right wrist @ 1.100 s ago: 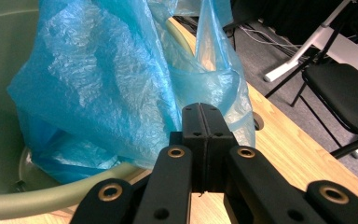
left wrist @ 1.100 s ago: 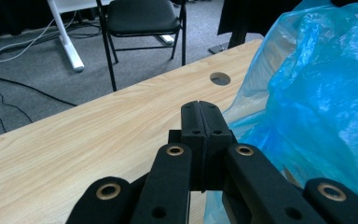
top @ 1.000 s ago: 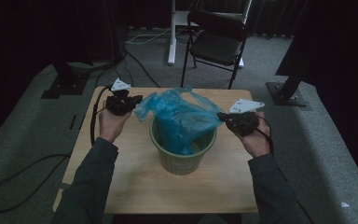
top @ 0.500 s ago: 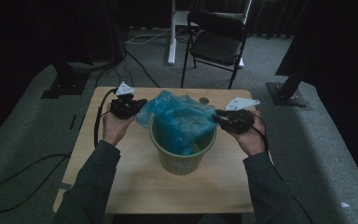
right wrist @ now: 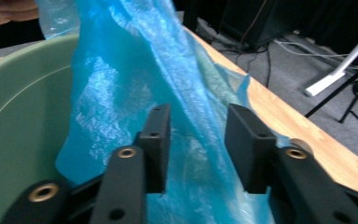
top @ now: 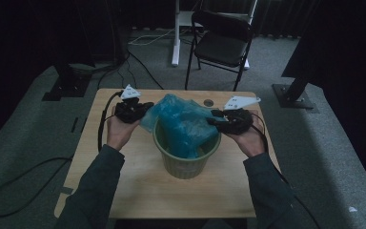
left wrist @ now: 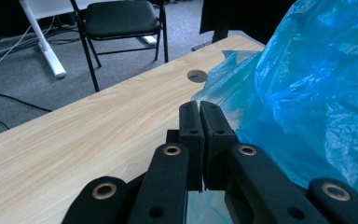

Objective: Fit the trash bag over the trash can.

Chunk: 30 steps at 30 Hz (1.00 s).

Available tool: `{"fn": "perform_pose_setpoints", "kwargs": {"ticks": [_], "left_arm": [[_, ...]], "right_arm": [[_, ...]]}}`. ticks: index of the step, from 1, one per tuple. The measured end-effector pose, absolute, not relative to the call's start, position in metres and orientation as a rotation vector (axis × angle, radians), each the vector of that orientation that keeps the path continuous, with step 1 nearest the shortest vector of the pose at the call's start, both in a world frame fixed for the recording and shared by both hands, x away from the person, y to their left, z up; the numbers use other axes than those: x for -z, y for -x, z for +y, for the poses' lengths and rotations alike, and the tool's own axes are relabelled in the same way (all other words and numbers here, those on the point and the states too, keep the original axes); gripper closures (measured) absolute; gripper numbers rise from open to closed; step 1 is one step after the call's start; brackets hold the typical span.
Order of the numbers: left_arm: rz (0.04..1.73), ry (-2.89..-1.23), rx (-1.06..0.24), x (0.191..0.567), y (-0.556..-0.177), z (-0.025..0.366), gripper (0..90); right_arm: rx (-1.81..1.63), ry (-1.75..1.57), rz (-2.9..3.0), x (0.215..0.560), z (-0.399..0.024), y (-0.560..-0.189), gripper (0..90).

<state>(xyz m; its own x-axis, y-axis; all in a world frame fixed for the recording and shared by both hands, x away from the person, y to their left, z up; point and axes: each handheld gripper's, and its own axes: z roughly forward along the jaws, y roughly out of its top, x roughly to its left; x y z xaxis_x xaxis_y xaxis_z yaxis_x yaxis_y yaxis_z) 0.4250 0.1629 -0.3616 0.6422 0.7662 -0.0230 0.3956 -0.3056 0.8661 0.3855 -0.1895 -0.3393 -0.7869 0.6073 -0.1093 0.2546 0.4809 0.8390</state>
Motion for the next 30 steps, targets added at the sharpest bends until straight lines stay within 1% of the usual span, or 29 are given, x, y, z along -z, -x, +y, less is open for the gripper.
{"fn": "perform_pose_setpoints", "kwargs": {"ticks": [1, 2, 4, 5, 17, 24, 25, 26, 27, 30], "left_arm": [[0.913, -1.928, -0.499, 0.361, -0.424, 0.163, 87.7], [0.912, -1.928, -0.500, 0.361, -0.424, 0.163, 87.6], [0.909, -1.923, -0.501, 0.359, -0.422, 0.165, 87.6], [0.908, -1.919, -0.502, 0.359, -0.422, 0.165, 87.5], [0.944, -1.921, -0.502, 0.365, -0.421, 0.178, 87.2], [0.972, -1.921, -0.495, 0.368, -0.421, 0.184, 85.2], [0.967, -1.913, -0.492, 0.366, -0.421, 0.184, 83.4], [0.965, -1.909, -0.499, 0.365, -0.420, 0.185, 78.7], [0.963, -1.901, -0.500, 0.363, -0.420, 0.185, 75.9], [0.962, -1.875, -0.506, 0.356, -0.420, 0.186, 71.3]], "right_arm": [[-1.222, -0.717, 2.347, 0.340, -0.189, -0.386, 69.2], [-1.216, -0.706, 2.350, 0.340, -0.188, -0.385, 77.2], [-1.220, -0.686, 2.362, 0.341, -0.189, -0.382, 86.8], [-1.219, -0.675, 2.364, 0.342, -0.189, -0.380, 89.3], [-1.215, -0.642, 2.356, 0.348, -0.208, -0.358, 89.9], [-1.198, -0.632, 2.371, 0.352, -0.213, -0.350, 89.9], [-1.197, -0.636, 2.372, 0.353, -0.214, -0.349, 90.0], [-1.197, -0.639, 2.367, 0.353, -0.216, -0.350, 89.9], [-1.199, -0.643, 2.364, 0.352, -0.216, -0.350, 90.0], [-1.213, -0.642, 2.356, 0.349, -0.216, -0.351, 89.9]]}}
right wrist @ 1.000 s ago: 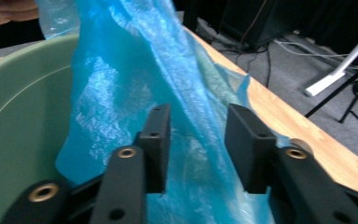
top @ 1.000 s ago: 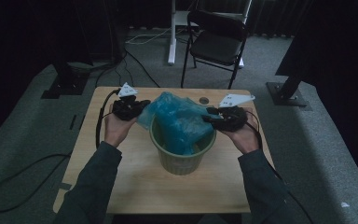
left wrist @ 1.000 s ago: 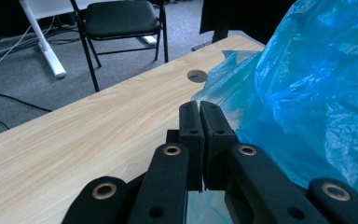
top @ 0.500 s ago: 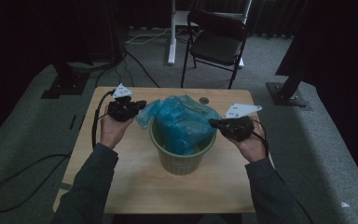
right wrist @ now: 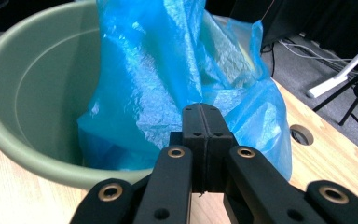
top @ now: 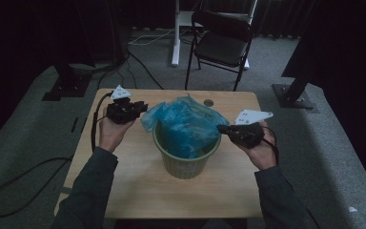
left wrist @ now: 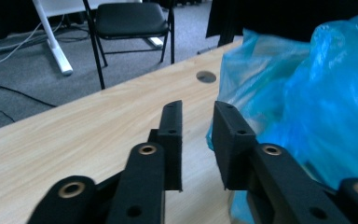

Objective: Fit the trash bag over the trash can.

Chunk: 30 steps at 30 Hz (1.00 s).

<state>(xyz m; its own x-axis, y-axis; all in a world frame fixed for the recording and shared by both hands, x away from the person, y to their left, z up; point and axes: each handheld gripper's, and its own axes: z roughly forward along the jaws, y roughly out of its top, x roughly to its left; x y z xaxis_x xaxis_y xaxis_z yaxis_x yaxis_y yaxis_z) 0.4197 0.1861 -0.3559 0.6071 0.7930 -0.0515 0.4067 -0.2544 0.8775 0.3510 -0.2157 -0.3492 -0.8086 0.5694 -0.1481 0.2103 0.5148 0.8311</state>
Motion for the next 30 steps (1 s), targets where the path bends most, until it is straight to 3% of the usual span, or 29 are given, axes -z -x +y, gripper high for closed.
{"fn": "perform_pose_setpoints", "kwargs": {"ticks": [10, 20, 26, 30], "left_arm": [[0.901, -1.813, -0.468, 0.335, -0.415, 0.184, 63.8], [0.796, -1.854, -0.348, 0.336, -0.404, 0.167, 55.7], [0.792, -1.920, -0.381, 0.351, -0.398, 0.156, 51.2], [0.831, -1.947, -0.435, 0.357, -0.397, 0.154, 55.1]], "right_arm": [[-1.216, -0.624, 2.359, 0.348, -0.207, -0.354, 89.9], [-1.212, -0.625, 2.356, 0.348, -0.208, -0.354, 89.8], [-1.211, -0.633, 2.352, 0.348, -0.212, -0.353, 89.8], [-1.213, -0.638, 2.349, 0.348, -0.214, -0.352, 89.8]]}}
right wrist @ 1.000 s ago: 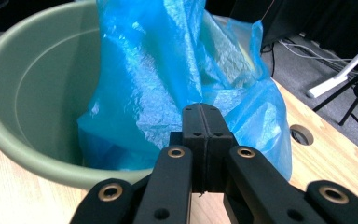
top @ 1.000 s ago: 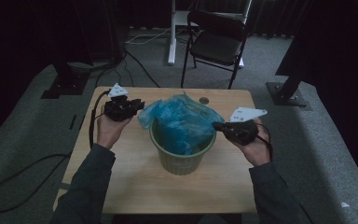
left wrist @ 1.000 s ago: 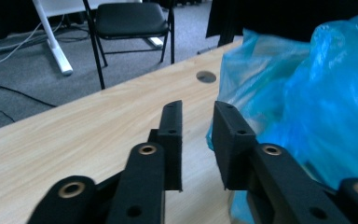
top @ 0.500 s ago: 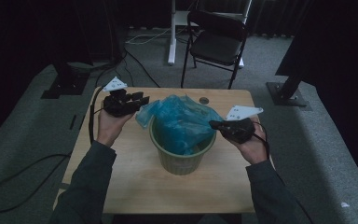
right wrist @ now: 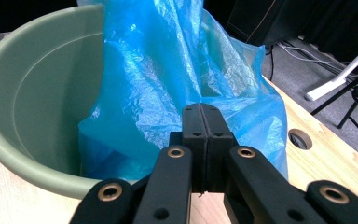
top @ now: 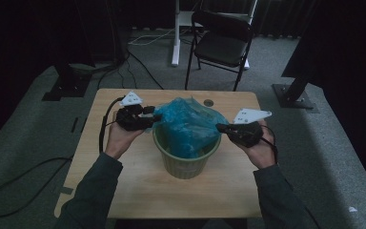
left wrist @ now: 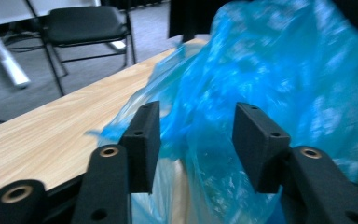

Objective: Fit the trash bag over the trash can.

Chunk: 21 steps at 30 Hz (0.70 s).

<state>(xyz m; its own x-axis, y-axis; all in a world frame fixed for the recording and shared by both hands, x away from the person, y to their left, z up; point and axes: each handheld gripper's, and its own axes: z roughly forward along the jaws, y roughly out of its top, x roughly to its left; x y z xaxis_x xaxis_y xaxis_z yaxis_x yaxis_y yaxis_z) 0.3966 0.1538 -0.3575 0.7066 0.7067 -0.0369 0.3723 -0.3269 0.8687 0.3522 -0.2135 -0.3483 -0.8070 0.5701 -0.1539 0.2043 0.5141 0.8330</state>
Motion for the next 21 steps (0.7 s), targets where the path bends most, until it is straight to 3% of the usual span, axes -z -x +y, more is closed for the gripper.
{"fn": "perform_pose_setpoints", "kwargs": {"ticks": [3, 7, 9, 21], "left_arm": [[0.845, -1.963, -0.457, 0.360, -0.397, 0.154, 63.2], [0.833, -1.948, -0.485, 0.360, -0.391, 0.155, 82.4], [0.817, -1.944, -0.500, 0.360, -0.387, 0.157, 87.8], [0.813, -1.954, -0.501, 0.371, -0.364, 0.175, 89.4]], "right_arm": [[-1.217, -0.634, 2.345, 0.348, -0.214, -0.352, 89.8], [-1.217, -0.635, 2.340, 0.348, -0.215, -0.351, 89.8], [-1.217, -0.637, 2.338, 0.349, -0.216, -0.350, 89.7], [-1.214, -0.649, 2.351, 0.356, -0.227, -0.341, 89.8]]}}
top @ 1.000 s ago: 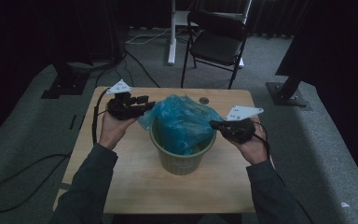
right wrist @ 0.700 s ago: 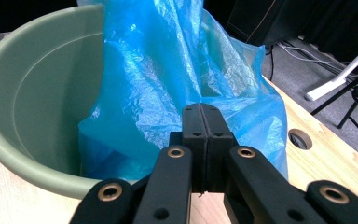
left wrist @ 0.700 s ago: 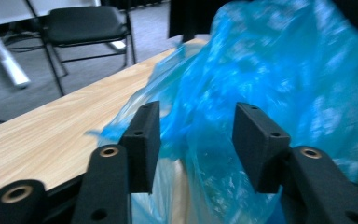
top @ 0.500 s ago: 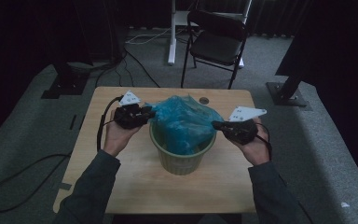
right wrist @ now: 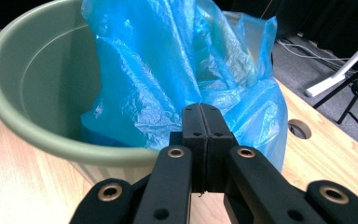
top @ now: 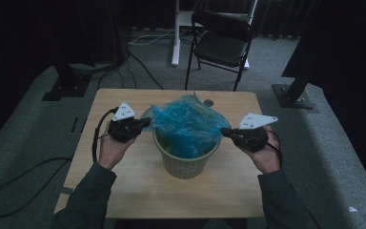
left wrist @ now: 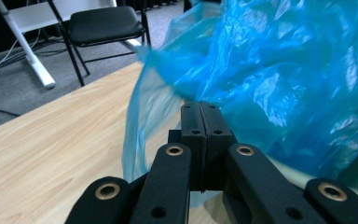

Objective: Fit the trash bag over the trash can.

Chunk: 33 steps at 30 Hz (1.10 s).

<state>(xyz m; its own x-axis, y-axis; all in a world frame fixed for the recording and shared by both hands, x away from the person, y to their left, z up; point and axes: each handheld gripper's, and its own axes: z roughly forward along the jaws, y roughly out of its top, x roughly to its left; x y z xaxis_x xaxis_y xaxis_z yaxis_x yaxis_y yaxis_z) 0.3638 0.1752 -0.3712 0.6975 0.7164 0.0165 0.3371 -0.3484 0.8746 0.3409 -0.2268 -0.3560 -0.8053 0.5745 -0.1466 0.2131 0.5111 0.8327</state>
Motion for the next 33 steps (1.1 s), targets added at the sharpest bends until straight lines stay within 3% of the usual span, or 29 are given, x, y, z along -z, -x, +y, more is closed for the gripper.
{"fn": "perform_pose_setpoints", "kwargs": {"ticks": [33], "left_arm": [[0.792, -1.960, -0.374, 0.405, -0.339, 0.167, 89.3]], "right_arm": [[-1.235, -0.600, 2.499, 0.381, -0.229, -0.317, 89.8]]}}
